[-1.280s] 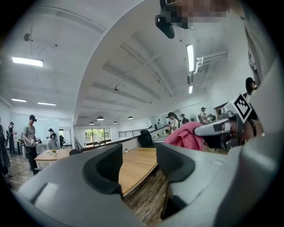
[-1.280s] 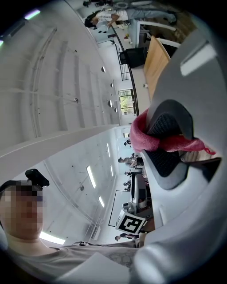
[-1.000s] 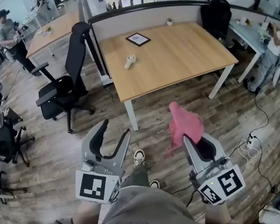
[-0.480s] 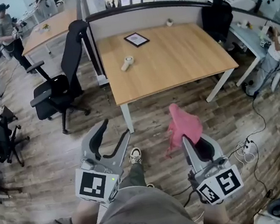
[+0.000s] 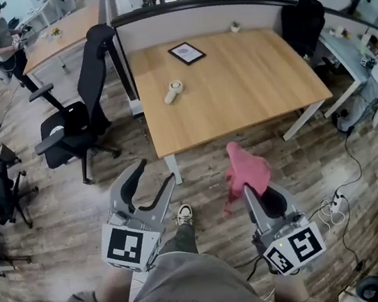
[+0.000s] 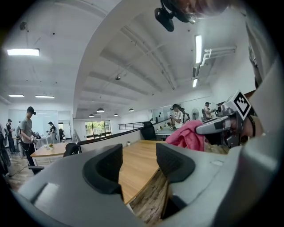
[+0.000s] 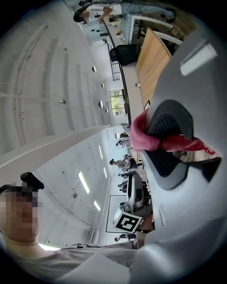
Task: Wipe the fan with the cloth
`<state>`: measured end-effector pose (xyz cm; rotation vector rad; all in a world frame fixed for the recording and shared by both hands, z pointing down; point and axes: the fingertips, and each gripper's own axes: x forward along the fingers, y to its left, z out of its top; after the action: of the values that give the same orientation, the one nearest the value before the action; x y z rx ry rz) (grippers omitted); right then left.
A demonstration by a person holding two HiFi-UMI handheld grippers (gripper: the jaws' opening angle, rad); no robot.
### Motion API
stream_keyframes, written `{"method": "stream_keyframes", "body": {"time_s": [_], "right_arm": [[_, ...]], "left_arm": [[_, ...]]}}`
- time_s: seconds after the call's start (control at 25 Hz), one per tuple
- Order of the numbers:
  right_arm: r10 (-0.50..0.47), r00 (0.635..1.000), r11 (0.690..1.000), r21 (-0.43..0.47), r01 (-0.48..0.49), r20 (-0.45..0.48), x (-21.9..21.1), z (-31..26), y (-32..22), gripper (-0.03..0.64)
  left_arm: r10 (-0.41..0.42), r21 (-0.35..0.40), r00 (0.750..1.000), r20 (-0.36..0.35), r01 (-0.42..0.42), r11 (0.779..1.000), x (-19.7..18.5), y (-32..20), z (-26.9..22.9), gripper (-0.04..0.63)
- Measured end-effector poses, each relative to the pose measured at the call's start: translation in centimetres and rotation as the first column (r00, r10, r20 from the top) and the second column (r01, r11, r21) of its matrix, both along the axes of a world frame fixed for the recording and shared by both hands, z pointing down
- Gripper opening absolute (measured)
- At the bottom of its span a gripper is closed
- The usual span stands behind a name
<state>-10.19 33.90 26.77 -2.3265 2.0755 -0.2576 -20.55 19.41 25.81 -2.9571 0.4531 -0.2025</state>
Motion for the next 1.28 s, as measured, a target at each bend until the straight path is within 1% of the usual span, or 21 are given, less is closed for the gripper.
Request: {"method": "stream_keyframes", "body": {"time_s": [0.04, 0.16, 0.24, 0.36, 0.48, 0.64, 0.72, 1.04, 1.28], "right_arm": [[0.0, 1.0, 1.0, -0.007, 0.0, 0.004, 0.7, 0.1, -1.1, 0.073], [-0.002, 1.0, 1.0, -0.025, 0.002, 0.013, 2.9, 0.3, -4.8, 0.073], [-0.004, 1.0, 0.999, -0.033, 0.005, 0.013, 4.2, 0.3, -7.6, 0.072], [-0.01, 1.0, 0.999, -0.04, 0.011, 0.009, 5.9, 0.0, -11.9, 0.073], [-0.017, 1.0, 0.999, -0.043, 0.016, -0.005, 7.5, -0.4, -15.7, 0.073], [-0.022, 1.0, 0.999, -0.05, 0.021, -0.019, 9.3, -0.5, -19.5, 0.072], [-0.032, 0.999, 0.998, -0.059, 0.03, -0.024, 10.0, -0.6, -21.3, 0.072], [-0.078, 0.997, 0.995, -0.069, 0.076, -0.025, 12.2, -0.5, -26.2, 0.072], [-0.12, 0.993, 0.99, -0.069, 0.119, -0.009, 15.2, 0.4, -28.4, 0.073]], "left_arm": [[0.004, -0.004, 1.0, 0.01, -0.004, 1.0, 0.9, -1.1, 0.2, 0.238], [0.002, -0.066, 0.998, 0.057, 0.002, 0.998, 3.1, -4.3, 1.0, 0.238], [0.01, -0.082, 0.998, 0.07, -0.004, 0.997, 4.5, -6.6, 1.4, 0.238], [0.03, -0.064, 0.997, 0.064, -0.026, 0.998, 6.4, -10.6, 1.5, 0.238], [0.022, -0.093, 0.998, 0.067, -0.016, 0.996, 7.8, -14.1, 1.7, 0.238], [0.028, -0.058, 0.997, 0.065, -0.024, 0.998, 9.5, -17.9, 2.1, 0.238], [0.026, -0.055, 0.998, 0.06, -0.023, 0.998, 10.0, -19.5, 2.1, 0.238], [-0.01, -0.073, 0.998, 0.067, 0.015, 0.997, 11.7, -23.7, 2.5, 0.238], [-0.046, -0.066, 0.995, 0.086, 0.052, 0.996, 14.3, -25.4, 3.0, 0.238]]}}
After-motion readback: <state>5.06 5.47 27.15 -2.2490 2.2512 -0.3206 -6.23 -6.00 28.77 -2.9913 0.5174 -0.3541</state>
